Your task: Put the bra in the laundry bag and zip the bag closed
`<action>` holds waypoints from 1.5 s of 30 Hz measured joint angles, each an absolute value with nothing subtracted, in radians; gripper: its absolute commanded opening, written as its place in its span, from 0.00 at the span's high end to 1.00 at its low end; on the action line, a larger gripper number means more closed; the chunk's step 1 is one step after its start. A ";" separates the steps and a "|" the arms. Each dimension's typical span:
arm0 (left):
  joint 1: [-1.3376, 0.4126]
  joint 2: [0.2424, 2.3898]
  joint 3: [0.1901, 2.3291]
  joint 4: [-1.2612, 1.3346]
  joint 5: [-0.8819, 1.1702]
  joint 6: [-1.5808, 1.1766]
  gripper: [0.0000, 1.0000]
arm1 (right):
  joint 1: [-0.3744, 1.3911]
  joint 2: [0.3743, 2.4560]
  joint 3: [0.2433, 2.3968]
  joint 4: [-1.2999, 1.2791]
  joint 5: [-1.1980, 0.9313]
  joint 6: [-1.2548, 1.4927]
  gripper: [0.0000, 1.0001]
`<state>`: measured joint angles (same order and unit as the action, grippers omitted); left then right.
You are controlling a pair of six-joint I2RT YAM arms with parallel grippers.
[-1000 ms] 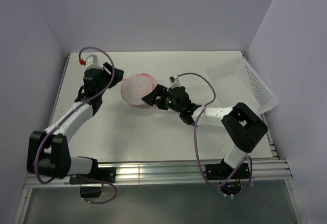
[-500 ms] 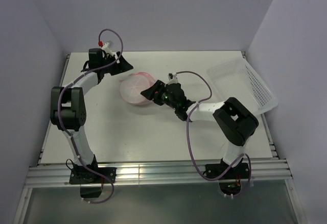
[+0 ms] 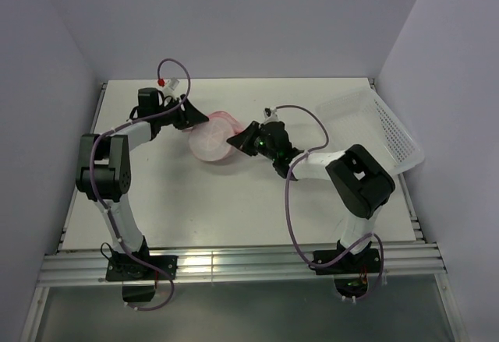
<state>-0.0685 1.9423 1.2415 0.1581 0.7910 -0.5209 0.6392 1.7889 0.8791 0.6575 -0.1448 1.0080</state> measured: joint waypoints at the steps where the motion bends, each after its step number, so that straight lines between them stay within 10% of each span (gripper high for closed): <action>1: -0.068 1.934 1.220 0.172 0.793 -0.537 0.46 | 0.632 1.789 0.880 0.657 -0.152 1.005 0.92; 11: -0.068 1.752 1.005 0.398 0.760 -0.683 0.67 | 0.542 1.789 1.018 0.483 -0.268 0.889 0.97; 17: -0.074 1.667 0.913 0.507 0.723 -0.757 0.98 | 0.513 1.790 1.146 0.299 -0.301 0.753 0.99; 29: -0.257 1.376 0.524 0.802 0.484 -0.964 1.00 | 0.480 1.988 1.645 -0.238 -0.385 0.464 0.99; 32: -0.335 1.298 0.382 0.918 0.345 -1.069 0.87 | 0.494 2.007 1.739 -0.325 -0.424 0.432 0.99; 39: -0.486 1.193 0.234 1.016 0.175 -1.219 0.20 | 0.495 2.019 1.842 -0.432 -0.400 0.366 0.99; 45: -0.497 1.022 0.236 0.801 0.113 -1.178 0.19 | 0.504 2.020 1.856 -0.442 -0.382 0.321 0.99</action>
